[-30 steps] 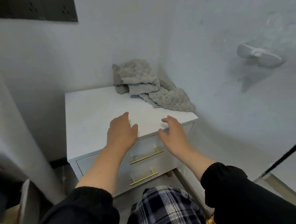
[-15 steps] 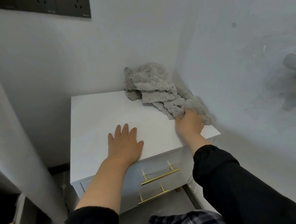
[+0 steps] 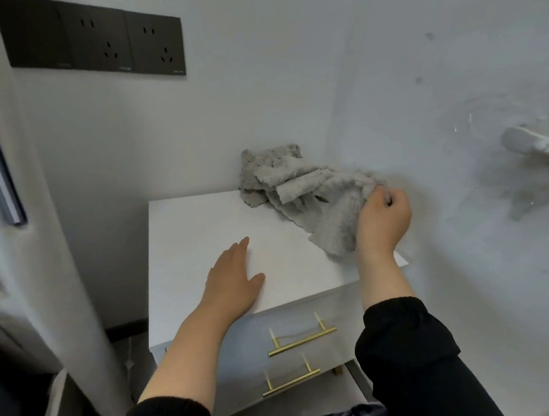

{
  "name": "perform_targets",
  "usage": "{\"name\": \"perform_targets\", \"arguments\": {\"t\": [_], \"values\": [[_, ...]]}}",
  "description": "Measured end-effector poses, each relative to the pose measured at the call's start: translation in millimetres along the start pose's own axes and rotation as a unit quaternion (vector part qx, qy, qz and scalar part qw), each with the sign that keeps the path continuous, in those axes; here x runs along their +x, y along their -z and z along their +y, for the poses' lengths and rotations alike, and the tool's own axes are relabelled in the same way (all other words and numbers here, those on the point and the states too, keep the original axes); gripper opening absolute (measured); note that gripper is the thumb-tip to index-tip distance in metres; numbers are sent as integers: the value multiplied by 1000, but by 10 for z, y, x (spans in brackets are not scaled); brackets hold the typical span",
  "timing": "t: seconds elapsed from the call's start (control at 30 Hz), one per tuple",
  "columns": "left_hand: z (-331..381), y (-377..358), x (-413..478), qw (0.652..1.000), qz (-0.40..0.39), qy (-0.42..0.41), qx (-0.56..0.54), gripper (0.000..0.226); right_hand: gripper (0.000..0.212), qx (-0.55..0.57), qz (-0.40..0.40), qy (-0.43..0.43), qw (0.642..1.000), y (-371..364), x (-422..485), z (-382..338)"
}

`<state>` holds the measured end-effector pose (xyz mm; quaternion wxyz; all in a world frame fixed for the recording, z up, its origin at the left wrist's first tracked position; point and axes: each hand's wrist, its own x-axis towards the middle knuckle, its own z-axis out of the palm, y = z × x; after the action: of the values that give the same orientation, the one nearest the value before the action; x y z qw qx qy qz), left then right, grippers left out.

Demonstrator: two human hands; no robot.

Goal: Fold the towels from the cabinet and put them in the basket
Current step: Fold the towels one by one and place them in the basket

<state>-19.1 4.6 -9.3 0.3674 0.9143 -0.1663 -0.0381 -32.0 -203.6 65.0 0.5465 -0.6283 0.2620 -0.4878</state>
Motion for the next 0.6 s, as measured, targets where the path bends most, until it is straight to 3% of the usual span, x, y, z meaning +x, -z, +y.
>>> {"name": "perform_targets", "arguments": {"t": [0.13,0.23,0.3,0.43,0.53,0.6], "values": [[148,152,30,982,57,17,-179,65,23,127,-86,-64,986,152,-45,-314],[246,268,38,951,57,18,-303,53,16,283,-219,-151,922,186,-110,-365],[304,364,18,917,22,-3,-399,44,28,321,-271,-224,879,176,-176,-338],[291,490,63,851,-60,-28,-521,32,27,190,-246,-312,898,57,-269,-116],[348,473,65,874,-25,38,-483,16,21,132,-245,-338,899,-20,-293,52],[332,432,87,867,11,93,-490,12,25,27,-242,-268,932,-62,-285,154]]}}
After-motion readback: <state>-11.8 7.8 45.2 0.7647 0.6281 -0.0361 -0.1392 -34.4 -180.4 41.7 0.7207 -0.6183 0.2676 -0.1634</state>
